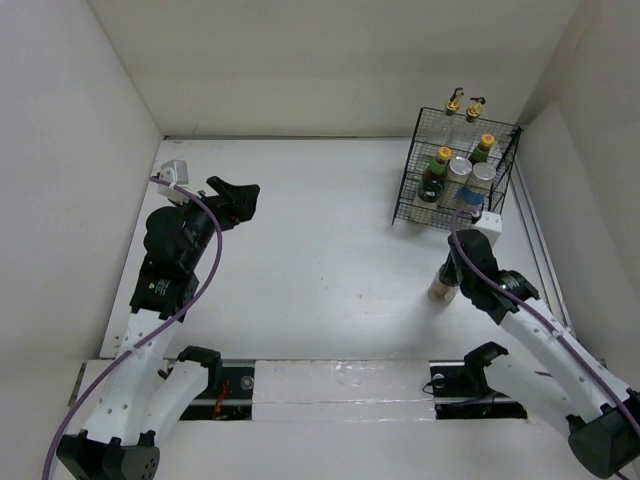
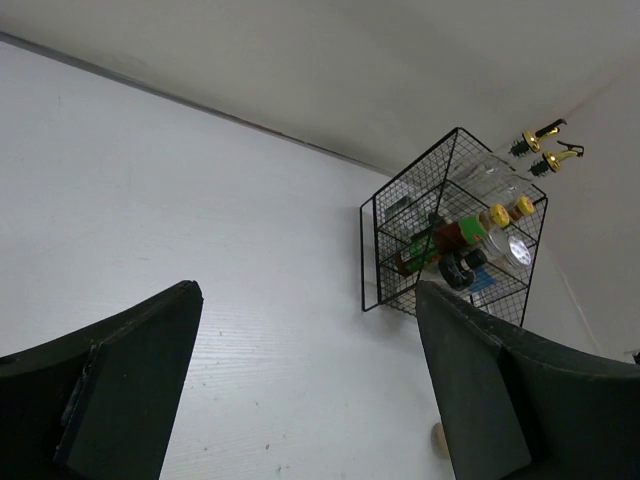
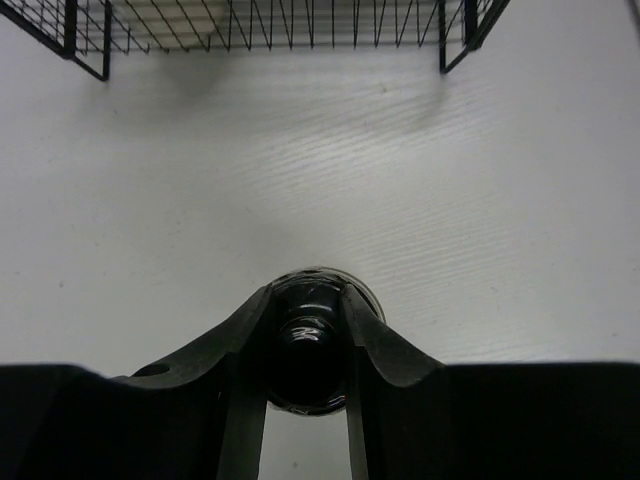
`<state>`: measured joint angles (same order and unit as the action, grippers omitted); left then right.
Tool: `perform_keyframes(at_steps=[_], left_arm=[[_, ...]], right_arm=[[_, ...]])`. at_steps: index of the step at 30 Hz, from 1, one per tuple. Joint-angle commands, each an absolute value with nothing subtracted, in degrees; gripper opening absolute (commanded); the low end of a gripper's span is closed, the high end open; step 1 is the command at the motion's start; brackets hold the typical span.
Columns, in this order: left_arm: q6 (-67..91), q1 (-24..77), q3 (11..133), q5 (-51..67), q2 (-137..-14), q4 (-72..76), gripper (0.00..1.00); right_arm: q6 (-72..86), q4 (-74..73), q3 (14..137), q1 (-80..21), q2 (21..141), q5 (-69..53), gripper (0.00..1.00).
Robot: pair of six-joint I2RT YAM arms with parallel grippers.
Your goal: Organize the condiment bottles
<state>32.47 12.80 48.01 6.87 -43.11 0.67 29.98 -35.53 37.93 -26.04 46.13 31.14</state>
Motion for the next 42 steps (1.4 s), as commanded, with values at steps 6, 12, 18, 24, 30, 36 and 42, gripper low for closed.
perform_keyframes(at_steps=[6,12,18,24,30,36,42], left_arm=[[32.70,13.01,48.43,7.73,-43.59,3.60,0.84],[32.70,13.01,48.43,7.73,-43.59,3.60,0.84],[32.70,13.01,48.43,7.73,-44.12,3.60,0.84],[32.70,13.01,49.04,6.59,-44.65,3.08,0.85],[32.70,13.01,49.04,7.21,-45.88,3.08,0.85],[32.70,13.01,49.04,7.73,-45.88,3.08,0.85],[32.70,13.01,49.04,7.21,-45.27,3.08,0.85]], right_arm=[[13.90,-13.39,52.02,-21.02,51.67,37.80,0.13],[11.95,-6.07,60.46,-12.14,61.86,30.32,0.13],[11.34,-0.45,63.28,-6.42,68.28,28.12,0.13],[12.39,1.23,62.32,-1.50,72.59,23.99,0.13],[16.08,2.72,58.72,-0.18,76.28,17.50,0.13],[17.93,5.19,53.88,-0.18,78.13,16.44,0.25],[17.93,5.19,53.35,0.35,78.13,15.91,0.64]])
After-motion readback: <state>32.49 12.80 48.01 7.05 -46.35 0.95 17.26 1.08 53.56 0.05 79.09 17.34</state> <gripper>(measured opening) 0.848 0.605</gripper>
